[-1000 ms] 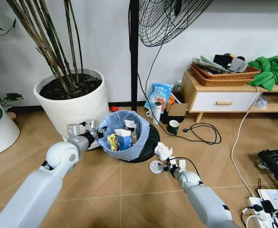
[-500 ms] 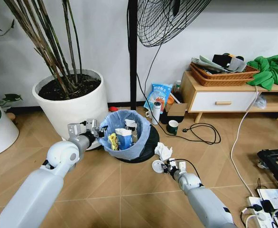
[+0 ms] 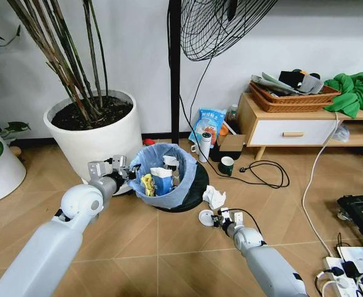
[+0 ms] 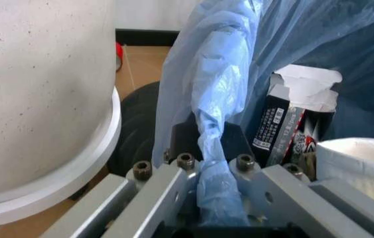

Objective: Pick up the trash bin and place the garbage on the floor into it.

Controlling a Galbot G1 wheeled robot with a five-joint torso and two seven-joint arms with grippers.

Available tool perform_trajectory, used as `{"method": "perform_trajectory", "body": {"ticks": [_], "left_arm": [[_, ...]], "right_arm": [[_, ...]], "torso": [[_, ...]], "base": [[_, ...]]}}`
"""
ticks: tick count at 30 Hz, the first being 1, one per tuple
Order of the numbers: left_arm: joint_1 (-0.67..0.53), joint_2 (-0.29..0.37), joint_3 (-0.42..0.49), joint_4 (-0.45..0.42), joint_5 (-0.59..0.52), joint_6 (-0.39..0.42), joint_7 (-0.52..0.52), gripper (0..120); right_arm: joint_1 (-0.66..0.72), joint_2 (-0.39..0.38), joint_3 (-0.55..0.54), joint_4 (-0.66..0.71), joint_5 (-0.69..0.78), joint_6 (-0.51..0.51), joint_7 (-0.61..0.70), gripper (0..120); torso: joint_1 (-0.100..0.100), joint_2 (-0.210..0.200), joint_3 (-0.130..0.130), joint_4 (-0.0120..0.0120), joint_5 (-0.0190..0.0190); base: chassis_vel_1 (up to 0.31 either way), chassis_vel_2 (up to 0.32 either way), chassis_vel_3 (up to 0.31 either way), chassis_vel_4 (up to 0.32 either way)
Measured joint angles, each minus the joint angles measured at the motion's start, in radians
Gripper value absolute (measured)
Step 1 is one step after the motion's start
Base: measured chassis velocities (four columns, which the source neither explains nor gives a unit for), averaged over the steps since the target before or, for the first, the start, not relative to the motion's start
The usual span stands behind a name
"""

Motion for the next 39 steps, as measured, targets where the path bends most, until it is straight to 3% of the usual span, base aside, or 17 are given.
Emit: {"method": "perform_trajectory", "body": {"ticks": [13,22,39], "left_arm": [[0.016,0.001,-0.011,-0.014,0.002,-0.001,0.000,0],[0.036,-0.004,-0.016,-0.026,0.009,-0.003,-0.003,0],[0.068,0.008,-0.015,-0.041,0.006,0.002,-0.025,0]], "right_arm": [[-0.037,-0.035,0.021,0.113,0.025,-0.016,0.013,0],[-0.053,-0.088,0.056,0.278,0.064,-0.026,0.019,0],[-0.023,-0.168,0.245,0.612,0.132,-0.072,-0.017,0]], "torso": [[0.000,0.000,0.000,-0.0002,0.0006],[0.000,0.000,0.000,-0.0002,0.0003],[0.000,0.000,0.000,-0.0003,-0.0002]], "base": [[0.000,0.000,0.000,0.000],[0.000,0.000,0.000,0.000],[0.000,0.000,0.000,0.000]]}}
